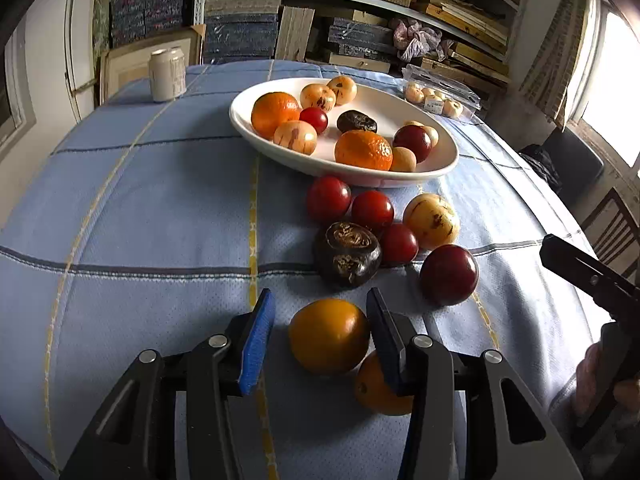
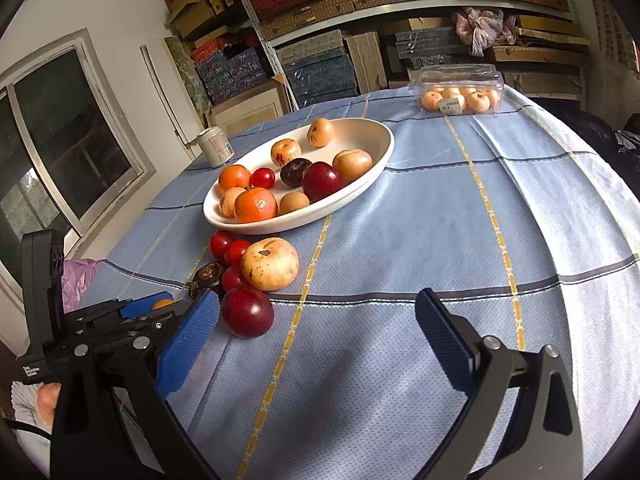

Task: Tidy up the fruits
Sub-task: 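Grasp a yellow-orange fruit with the left tool while the right tool grasps a dark red plum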

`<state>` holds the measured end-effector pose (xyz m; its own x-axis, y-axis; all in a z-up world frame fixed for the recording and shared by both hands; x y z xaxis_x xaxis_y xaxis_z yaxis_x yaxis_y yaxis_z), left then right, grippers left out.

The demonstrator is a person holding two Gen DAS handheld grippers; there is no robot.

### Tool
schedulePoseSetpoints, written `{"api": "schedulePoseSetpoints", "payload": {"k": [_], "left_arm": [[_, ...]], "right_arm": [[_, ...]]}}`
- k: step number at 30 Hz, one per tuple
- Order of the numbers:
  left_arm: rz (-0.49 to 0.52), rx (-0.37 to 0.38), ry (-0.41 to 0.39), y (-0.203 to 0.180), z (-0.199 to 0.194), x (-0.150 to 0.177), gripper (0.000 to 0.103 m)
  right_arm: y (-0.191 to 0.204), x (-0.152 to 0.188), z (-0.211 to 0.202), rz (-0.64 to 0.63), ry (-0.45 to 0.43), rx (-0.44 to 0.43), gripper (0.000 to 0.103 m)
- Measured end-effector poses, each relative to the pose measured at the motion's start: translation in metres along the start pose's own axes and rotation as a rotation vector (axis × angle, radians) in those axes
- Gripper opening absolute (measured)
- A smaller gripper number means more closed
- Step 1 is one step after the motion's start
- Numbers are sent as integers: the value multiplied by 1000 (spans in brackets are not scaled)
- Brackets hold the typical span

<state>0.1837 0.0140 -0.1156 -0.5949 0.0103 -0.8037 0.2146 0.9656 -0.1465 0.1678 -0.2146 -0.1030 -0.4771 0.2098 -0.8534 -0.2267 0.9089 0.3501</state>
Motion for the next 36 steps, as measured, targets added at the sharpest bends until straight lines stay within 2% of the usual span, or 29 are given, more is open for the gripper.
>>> {"api": "schedulePoseSetpoints", "payload": {"k": [3,8,11,15,17,19,22,28,33,36], "left_arm": [[-33,23,15,8,-3,3,48],[-47,18,14,15,-9,9,47],[-48,31,12,14,-10,9,39],[-46,30,7,14,-11,9,39],[-42,27,5,13,-11,10,39],[-39,25,3,12,-11,10,39],[-40,27,3,12,-11,10,39],[-44,32,4,12,-11,10,39],[-36,34,2,10,-11,10,39],[-34,35,2,10,-11,10,39]], "right_arm": [[0,1,2,0,9,0,96],[3,3,4,-10,17,-11,96],[15,5,3,-54,12,-37,96],[39,10,8,-139,24,-53,96],[49,14,13,-177,41,-55,91],[56,15,21,-193,64,-55,77],[58,19,37,-185,111,-41,68],[57,22,53,-168,162,-36,57],[60,25,58,-167,178,-44,53],[62,27,62,-167,194,-52,45]]}}
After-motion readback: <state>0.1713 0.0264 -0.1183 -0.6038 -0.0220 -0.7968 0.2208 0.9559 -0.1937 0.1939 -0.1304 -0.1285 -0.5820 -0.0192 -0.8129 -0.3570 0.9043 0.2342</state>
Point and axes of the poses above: each gripper's, at about its wrist camera, not at the fingertips, and z roughly the way its jaws point, y to its left, x to its underside, the point moved 3 cm from there along z, roughly the way its jaws point, and after that the axes turned 14 degrees about -y, right-handed, at the moved point
